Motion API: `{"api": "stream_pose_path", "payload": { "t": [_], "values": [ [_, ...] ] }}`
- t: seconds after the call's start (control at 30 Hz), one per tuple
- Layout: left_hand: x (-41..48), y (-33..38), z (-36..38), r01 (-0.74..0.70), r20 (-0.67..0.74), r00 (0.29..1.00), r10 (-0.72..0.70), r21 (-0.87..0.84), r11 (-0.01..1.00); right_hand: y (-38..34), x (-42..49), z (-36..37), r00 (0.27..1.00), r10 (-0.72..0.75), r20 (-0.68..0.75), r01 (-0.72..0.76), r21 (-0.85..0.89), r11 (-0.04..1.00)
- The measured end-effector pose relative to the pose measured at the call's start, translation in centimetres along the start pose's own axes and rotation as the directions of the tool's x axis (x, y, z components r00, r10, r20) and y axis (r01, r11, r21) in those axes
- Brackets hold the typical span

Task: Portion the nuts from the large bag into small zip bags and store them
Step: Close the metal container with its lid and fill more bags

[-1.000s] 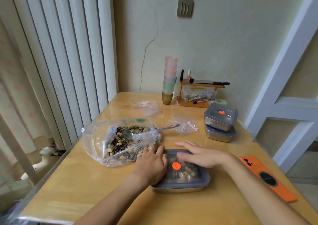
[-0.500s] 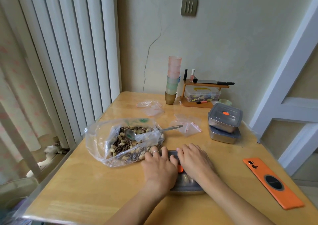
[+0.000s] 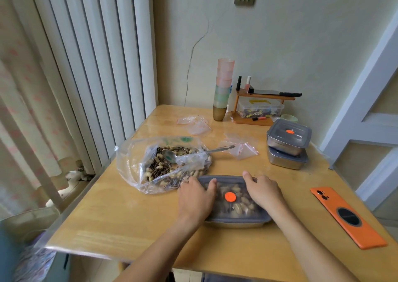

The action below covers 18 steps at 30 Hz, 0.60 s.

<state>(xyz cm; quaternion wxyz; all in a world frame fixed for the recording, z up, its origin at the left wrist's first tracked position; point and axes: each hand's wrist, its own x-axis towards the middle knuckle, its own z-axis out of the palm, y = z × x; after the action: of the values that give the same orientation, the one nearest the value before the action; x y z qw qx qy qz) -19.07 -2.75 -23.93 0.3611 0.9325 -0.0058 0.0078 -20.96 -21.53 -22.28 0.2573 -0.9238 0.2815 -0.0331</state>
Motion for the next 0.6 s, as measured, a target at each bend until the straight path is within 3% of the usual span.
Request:
{"api": "stream_pose_path", "payload": {
  "t": [0.13, 0.2, 0.27, 0.4, 0.47, 0.6],
  "values": [
    [-0.3, -0.3, -0.3, -0.027, -0.093, 0.996, -0.006, -0.347, 0.938, 0.5, -0.6, -0.5, 0.997, -0.048, -0.063, 0.064, 0.287, 0.956],
    [-1.1, -0.3, -0.7, -0.033, -0.122, 0.992, -0.024, -0.444, 0.895, 0.8, -1.5, -0.8, 0.994, -0.032, -0.106, 0.082, 0.505, 0.859],
    [-1.6, -0.3, -1.1, -0.007, -0.094, 0.994, -0.047, -0.500, 0.866, 1.0, -2.6, -0.9, 0.999, -0.015, -0.043, 0.039, 0.621, 0.783],
    [-1.7, 0.0, -1.3, -0.002, -0.063, 0.997, -0.037, -0.533, 0.846, 0.6, -4.4, -1.0, 0.996, -0.046, 0.075, -0.021, 0.710, 0.704],
    [-1.6, 0.0, -1.4, -0.023, -0.058, 0.998, -0.010, -0.545, 0.838, 0.3, -4.7, -1.1, 0.997, -0.069, 0.039, 0.018, 0.731, 0.682],
    [-1.2, -0.4, -1.7, -0.104, -0.090, 0.994, 0.065, -0.534, 0.839, 0.1, -4.9, -0.5, 0.994, -0.064, -0.090, 0.107, 0.656, 0.747]
  ]
}}
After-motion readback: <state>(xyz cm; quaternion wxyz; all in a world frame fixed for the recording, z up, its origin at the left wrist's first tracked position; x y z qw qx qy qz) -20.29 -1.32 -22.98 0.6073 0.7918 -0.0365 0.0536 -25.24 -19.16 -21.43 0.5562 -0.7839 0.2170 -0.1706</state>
